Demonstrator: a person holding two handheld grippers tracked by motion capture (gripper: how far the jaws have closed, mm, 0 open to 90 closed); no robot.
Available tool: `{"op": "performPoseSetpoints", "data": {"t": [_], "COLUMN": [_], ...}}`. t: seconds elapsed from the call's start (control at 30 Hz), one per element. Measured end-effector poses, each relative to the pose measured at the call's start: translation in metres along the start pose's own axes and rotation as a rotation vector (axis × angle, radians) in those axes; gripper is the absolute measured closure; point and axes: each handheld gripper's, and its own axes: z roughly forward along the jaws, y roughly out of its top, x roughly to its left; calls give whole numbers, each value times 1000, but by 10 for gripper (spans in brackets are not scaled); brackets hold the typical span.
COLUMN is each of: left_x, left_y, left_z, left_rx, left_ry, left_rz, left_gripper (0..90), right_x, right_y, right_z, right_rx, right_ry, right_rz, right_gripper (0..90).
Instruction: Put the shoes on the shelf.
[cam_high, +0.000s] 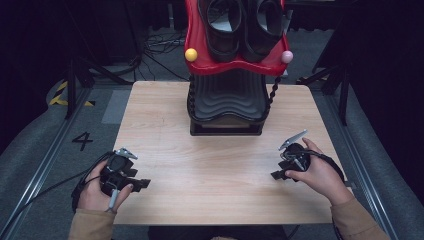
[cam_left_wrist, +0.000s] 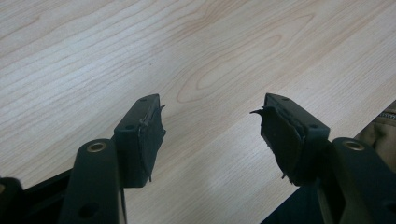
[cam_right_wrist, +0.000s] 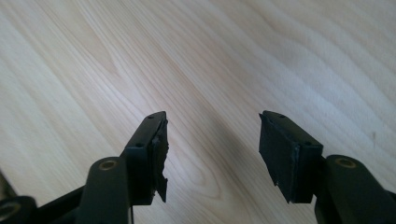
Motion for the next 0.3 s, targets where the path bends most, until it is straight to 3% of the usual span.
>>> {"op": "performPoseSetpoints", "data": {"t": [0.2,0.3], "left_x": [1,3], "left_y": [1,1], "left_z": [5,8], "left_rx": [24,35], "left_ry": [-6,-5], "left_rz": [1,-6], "left_gripper": [390,387], "right_x": [-3,-5], "right_y": [-7,-9], "right_z": [7,7], "right_rx": [65,69], "right_ry": [-18,-28], "right_rz": [9,8], "right_gripper": [417,411]}}
